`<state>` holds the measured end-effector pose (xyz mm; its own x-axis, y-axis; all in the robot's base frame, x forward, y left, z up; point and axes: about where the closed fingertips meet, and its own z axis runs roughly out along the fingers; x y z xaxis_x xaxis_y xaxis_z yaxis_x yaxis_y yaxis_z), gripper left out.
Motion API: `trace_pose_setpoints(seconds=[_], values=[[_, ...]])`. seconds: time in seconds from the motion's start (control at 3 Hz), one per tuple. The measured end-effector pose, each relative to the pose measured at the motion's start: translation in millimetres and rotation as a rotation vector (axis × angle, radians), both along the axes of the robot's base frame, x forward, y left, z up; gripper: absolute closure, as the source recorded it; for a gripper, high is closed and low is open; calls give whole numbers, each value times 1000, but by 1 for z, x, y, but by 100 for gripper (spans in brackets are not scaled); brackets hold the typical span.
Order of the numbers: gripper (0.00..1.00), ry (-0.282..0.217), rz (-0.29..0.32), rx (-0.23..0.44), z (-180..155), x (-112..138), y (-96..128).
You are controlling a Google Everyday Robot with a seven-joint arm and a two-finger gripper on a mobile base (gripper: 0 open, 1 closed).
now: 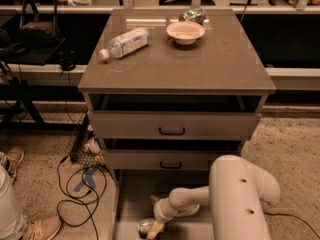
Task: Pick 7up can from bottom drawer and place on counter
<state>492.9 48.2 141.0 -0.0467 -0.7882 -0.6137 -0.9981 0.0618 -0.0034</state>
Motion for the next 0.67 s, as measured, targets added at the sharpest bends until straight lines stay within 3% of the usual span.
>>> trace_pose_setpoints(seconds=[0.33, 0.67], values=[[16, 4, 35, -28, -18, -6, 13], [39, -8, 46, -34, -19, -7, 15]])
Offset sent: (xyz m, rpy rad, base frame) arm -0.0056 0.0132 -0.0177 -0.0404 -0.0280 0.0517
